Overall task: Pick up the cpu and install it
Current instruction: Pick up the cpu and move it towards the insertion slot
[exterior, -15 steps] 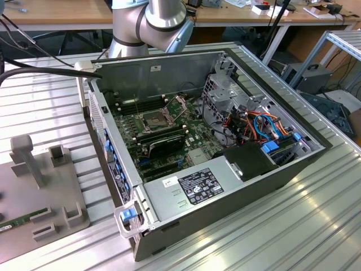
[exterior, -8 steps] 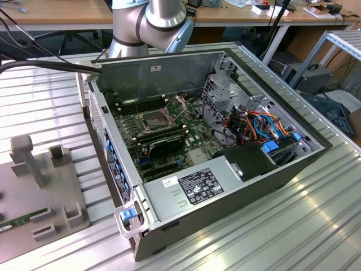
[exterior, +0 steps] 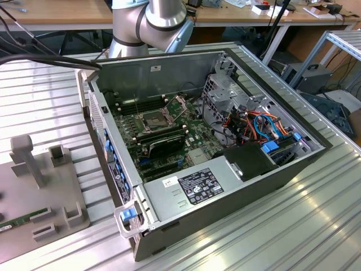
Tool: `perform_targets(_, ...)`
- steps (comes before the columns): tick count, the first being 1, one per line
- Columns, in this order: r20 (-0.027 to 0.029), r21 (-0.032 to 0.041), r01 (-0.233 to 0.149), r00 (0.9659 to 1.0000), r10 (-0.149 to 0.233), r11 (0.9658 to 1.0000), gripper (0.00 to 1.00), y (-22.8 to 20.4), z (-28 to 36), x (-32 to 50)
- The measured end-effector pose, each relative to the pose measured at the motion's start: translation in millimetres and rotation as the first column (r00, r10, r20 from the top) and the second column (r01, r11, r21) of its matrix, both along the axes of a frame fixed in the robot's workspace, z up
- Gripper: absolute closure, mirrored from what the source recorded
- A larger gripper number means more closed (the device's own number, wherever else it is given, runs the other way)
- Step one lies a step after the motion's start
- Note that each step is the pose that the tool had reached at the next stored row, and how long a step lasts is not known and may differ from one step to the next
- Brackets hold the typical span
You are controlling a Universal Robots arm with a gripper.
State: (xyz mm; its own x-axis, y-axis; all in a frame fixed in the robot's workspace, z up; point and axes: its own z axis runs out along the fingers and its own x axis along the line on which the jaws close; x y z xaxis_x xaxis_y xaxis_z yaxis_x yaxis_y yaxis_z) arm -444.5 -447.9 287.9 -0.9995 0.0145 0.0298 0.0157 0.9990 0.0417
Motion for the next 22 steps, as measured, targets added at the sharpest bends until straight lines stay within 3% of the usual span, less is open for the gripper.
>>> perform_targets(14, -0.0001, -0.0001, 0.0, 1.0, 0.0, 1.0, 0.46, 0.0, 4.2, 0.0)
perform_targets(22, -0.0001, -0.0002, 0.0, 1.0, 0.0, 1.0, 0.46, 0.0, 16.3, 0.0)
